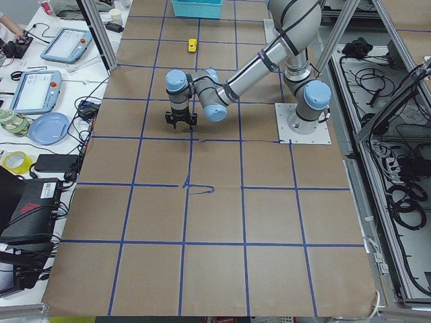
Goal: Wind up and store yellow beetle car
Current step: 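Move the right gripper toward the car beside the bin while the left arm rises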
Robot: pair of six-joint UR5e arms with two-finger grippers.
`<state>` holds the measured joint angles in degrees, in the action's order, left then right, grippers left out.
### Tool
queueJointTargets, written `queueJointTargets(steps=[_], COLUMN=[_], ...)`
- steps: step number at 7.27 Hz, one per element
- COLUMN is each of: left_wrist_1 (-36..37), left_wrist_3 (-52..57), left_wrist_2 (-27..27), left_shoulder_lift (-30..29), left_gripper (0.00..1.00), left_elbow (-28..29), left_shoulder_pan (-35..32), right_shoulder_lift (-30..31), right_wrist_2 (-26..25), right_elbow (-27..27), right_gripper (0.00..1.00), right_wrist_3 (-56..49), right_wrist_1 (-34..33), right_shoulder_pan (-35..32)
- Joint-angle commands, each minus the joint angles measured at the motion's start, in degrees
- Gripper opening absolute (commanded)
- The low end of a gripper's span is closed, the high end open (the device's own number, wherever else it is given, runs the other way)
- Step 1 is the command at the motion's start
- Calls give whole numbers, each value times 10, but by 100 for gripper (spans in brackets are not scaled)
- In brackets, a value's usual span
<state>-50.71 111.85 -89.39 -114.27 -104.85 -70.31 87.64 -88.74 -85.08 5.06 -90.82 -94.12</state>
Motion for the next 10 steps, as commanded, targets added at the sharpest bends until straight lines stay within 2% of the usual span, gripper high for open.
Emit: queueJointTargets(steps=[1, 4, 5, 6, 8, 10], left_wrist_1=[0, -17, -39, -91, -243, -338], left_wrist_3=[-3, -32, -67, -123, -268, -415], left_wrist_2=[0, 1, 5, 6, 25, 26], left_shoulder_lift=[0, 15, 35, 59, 108, 155], left_gripper=[80, 80, 80, 80, 80, 82], left_elbow=[1, 4, 13, 35, 102, 160], left_shoulder_pan=[-2, -11, -31, -63, -111, -179], right_shoulder_lift=[0, 0, 0, -4, -25, -54], right_wrist_2=[0, -1, -6, -3, -4, -10], right_elbow=[0, 2, 0, 2, -5, -11], right_gripper=[100, 100, 100, 100, 100, 100], right_wrist_3=[-1, 0, -4, -48, -268, -442], right_wrist_1=[-1, 5, 0, -5, -6, -10], right_shoulder_pan=[0, 0, 0, 0, 6, 16])
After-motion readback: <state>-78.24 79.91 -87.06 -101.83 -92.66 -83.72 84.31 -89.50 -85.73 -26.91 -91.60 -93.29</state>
